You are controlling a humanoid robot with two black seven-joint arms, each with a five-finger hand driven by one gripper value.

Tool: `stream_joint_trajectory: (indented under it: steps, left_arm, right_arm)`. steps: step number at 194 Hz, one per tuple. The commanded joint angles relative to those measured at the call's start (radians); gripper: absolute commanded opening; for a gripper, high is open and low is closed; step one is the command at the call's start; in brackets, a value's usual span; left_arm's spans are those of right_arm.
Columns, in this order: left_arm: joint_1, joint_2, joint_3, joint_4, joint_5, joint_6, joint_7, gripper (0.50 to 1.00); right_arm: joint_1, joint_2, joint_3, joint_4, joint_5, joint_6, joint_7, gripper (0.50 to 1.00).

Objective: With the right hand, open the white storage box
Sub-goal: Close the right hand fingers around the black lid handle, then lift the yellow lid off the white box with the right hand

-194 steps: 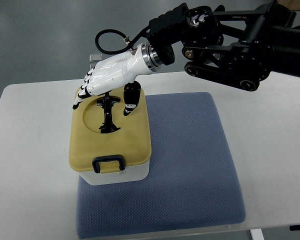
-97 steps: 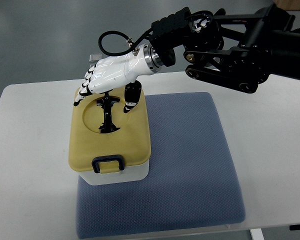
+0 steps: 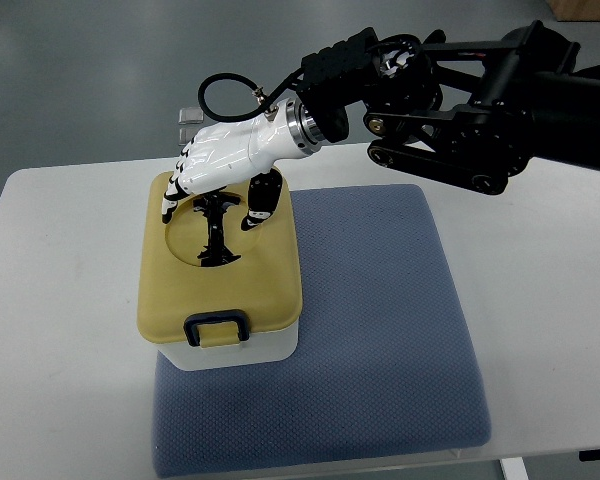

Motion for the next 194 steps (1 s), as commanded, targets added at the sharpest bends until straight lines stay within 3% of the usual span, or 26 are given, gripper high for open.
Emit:
stream_joint_trajectory:
  steps: [1,48,143,194]
  left_arm:
    - [0.000,0.000,0.000,0.000,0.000,-0.001,0.000,1.000]
    - [0.000,0.000,0.000,0.000,0.000,-0.001,-0.001,1.000]
    - [0.000,0.000,0.000,0.000,0.000,-0.001,0.000,1.000]
    - [0.000,0.000,0.000,0.000,0.000,-0.001,0.000,1.000]
  right_arm:
    - [-0.012,0.001,0.000,-0.005,-0.001,0.000,-0.001,0.740]
    - [-0.016,0.000,0.002,-0.008,-0.001,-0.014,-0.001,0.501]
    - [0.051,-0.028,0.075,-0.006,0.018,-0.032,0.028,0.500]
    - [0.115,-0.234,0.092,0.006,0.021,-0.022,0.079,0.500]
